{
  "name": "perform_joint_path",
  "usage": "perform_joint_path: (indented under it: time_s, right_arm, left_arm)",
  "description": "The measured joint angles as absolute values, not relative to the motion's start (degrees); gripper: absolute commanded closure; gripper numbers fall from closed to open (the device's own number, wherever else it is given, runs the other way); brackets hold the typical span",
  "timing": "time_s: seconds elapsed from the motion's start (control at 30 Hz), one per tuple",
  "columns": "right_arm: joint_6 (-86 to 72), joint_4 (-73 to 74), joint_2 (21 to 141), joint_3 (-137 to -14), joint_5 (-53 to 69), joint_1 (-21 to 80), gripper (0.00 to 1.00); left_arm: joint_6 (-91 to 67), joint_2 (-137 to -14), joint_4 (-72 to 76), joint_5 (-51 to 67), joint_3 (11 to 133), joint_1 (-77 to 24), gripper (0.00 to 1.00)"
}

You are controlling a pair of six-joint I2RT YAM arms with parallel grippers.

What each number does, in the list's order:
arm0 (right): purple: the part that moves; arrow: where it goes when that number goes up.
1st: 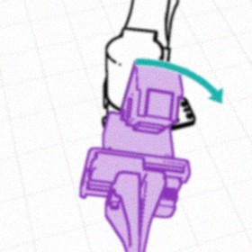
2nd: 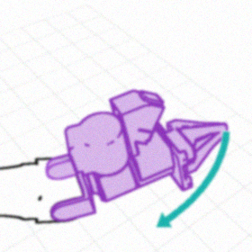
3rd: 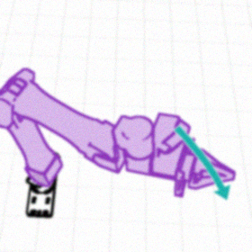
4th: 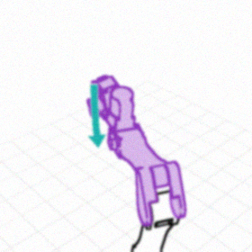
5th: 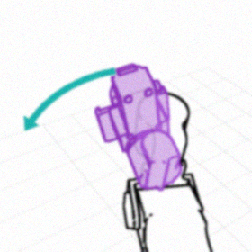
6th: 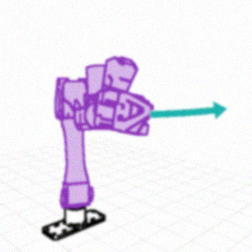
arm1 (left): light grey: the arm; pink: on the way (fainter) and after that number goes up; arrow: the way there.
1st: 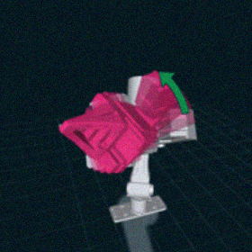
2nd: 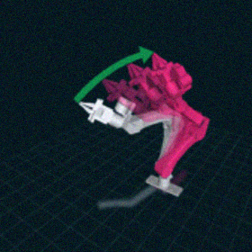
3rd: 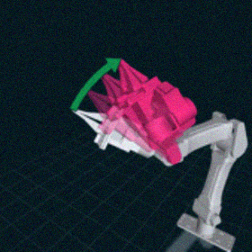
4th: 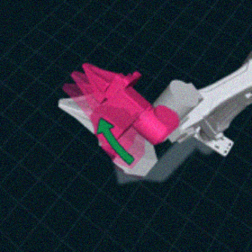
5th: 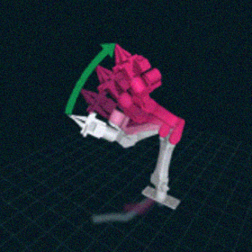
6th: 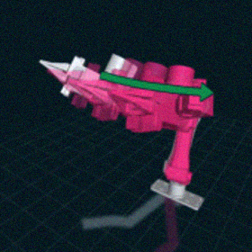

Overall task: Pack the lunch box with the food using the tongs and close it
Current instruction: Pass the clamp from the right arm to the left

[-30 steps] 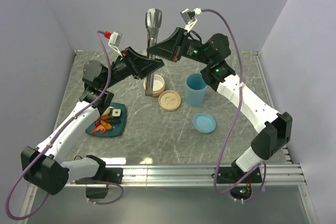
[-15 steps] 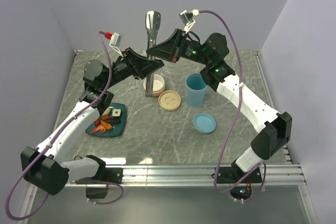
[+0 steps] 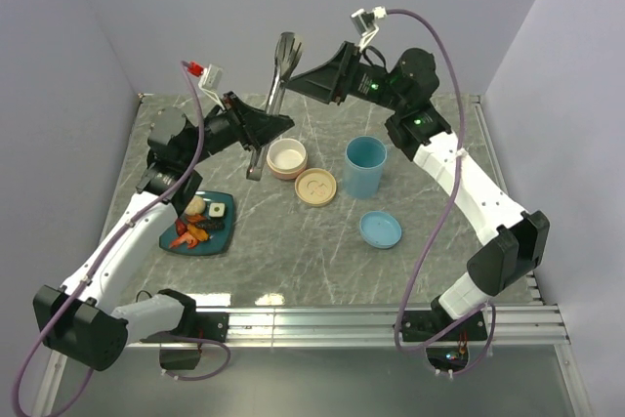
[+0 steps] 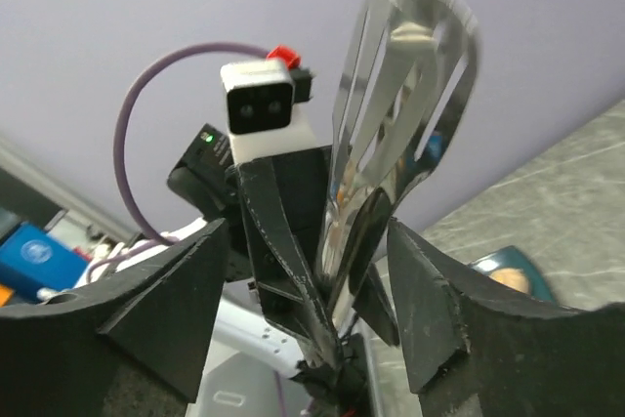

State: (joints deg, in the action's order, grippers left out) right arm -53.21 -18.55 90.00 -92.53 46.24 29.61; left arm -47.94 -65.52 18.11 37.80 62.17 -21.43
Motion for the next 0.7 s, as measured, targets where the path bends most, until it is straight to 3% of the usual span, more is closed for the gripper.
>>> perform_joint_path:
  time_s: [0.37,0.7]
  right_arm:
    - [-38.8,-2.0,86.2,-93.3,47.7,23.3,0.13]
    - [-20.8,14.3,79.1,-88.0,49.2,15.7,0.11]
  left_arm:
    - [-33.4,-63.9,-2.5,41.2,64.5,-11.8,0.59]
    - [-7.3,-64.1,-32.2,43.6,75.3,-7.2,0.36]
